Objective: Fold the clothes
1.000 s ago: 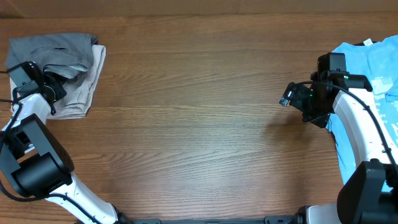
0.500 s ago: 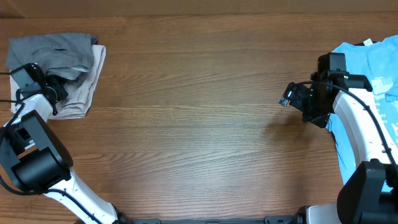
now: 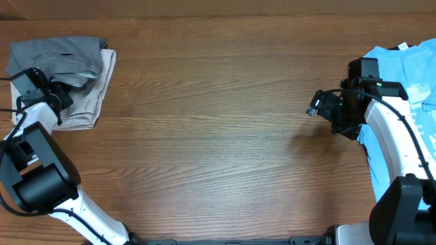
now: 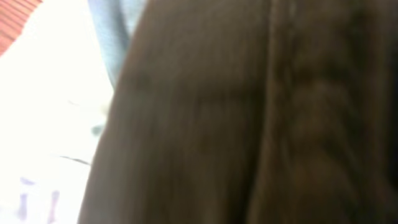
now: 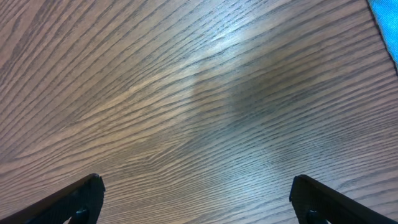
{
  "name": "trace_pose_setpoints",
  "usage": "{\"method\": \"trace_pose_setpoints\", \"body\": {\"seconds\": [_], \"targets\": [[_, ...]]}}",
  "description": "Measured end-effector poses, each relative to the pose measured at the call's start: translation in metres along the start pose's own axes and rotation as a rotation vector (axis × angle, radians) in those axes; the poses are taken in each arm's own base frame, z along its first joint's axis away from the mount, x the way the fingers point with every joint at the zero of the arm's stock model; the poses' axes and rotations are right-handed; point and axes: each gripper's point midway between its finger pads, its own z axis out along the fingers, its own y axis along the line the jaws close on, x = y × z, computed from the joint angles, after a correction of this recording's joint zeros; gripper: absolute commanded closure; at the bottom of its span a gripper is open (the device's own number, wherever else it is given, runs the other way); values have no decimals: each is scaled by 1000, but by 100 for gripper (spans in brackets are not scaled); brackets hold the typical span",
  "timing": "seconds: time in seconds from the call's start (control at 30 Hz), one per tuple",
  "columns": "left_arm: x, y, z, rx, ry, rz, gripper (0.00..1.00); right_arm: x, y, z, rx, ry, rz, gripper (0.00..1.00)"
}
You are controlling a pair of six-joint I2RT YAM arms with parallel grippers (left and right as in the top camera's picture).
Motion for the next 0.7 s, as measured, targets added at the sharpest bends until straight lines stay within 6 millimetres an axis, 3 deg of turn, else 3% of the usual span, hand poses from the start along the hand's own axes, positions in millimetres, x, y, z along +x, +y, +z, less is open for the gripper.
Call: {"method": "trace_pose_setpoints", "body": {"seconds": [0.23,0.6,0.7], "targets": [[-31,32,-38,-181,-79,-10,92,0,0,0,0,0,0,0],[-26,76,-55,-443,-60,-7,88,0,0,0,0,0,0,0],[-24,86,-58,-480,-53,-17,70,0,0,0,1,0,0,0]]}}
